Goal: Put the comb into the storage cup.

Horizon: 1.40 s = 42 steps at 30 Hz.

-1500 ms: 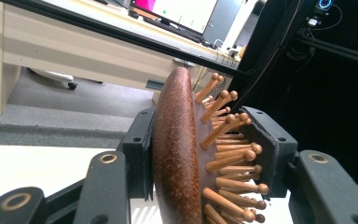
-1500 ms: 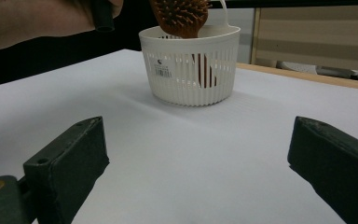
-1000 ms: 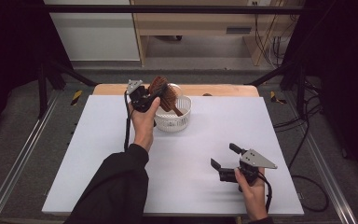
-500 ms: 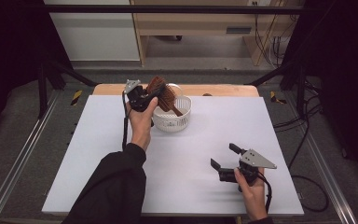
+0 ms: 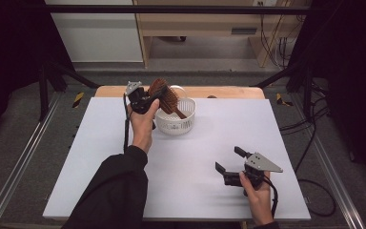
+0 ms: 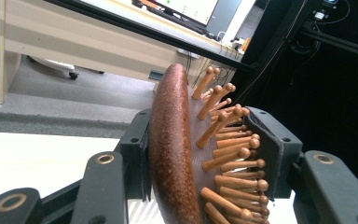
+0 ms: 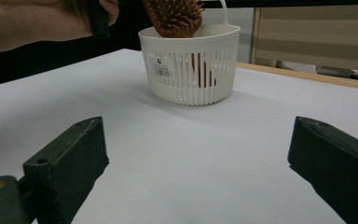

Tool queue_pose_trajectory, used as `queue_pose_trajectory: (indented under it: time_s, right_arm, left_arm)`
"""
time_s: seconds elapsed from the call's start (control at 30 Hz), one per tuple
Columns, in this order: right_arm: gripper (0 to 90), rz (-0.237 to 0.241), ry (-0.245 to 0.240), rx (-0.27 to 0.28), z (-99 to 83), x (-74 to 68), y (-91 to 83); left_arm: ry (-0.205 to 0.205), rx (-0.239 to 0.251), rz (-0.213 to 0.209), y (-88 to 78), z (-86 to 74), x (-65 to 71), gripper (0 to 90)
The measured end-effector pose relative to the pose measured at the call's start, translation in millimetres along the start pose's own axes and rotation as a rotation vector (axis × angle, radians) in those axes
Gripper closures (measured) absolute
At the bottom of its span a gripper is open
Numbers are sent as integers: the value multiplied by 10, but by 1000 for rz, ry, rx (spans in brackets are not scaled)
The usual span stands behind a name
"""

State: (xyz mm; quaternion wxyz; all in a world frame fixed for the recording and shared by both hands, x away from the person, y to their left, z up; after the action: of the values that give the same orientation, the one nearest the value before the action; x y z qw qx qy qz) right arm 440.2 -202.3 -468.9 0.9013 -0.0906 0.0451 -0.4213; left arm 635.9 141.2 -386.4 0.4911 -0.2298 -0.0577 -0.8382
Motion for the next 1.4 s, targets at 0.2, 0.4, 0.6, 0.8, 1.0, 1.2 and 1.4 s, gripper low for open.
queue_pose_trajectory:
  time_s: [0.2,0.4,0.6,0.8,1.0,1.2,1.4]
  right_arm:
    - [51,0,-1,-1,-2,0,3]
    - [51,0,-1,-2,-3,-1,5]
    - [51,0,-2,-3,-4,-3,7]
    - [51,2,-2,-4,-5,-6,8]
    - [51,4,-3,-5,-6,-7,10]
    - [51,4,-6,-4,-5,-12,13]
    - [51,5,-4,-8,-10,-14,24]
  left_arm:
    - [-2,-6,-1,-2,3,-28,463]
    - [-2,-8,-2,-12,-1,-41,462]
    - [-4,-10,-2,-23,-7,-65,459]
    - [-10,-11,0,-27,-12,-89,457]
    - [-16,-11,1,-34,-17,-117,455]
    - [-19,-11,-1,-42,-29,-154,453]
    - [-25,-10,-2,-40,-31,-173,451]
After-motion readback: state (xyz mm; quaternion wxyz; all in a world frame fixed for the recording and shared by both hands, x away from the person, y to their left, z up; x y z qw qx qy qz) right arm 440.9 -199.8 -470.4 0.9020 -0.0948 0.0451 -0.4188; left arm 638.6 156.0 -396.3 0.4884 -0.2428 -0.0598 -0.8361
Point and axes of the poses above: each handheld gripper's, and its own axes: y roughly forward along the jaws, z roughly out of its top, x roughly to its right, the point moved 1 cm from there along y, roughly forward along the jaws, and after that the axes turned 4 degrees about -y, right-handed, at the moved point
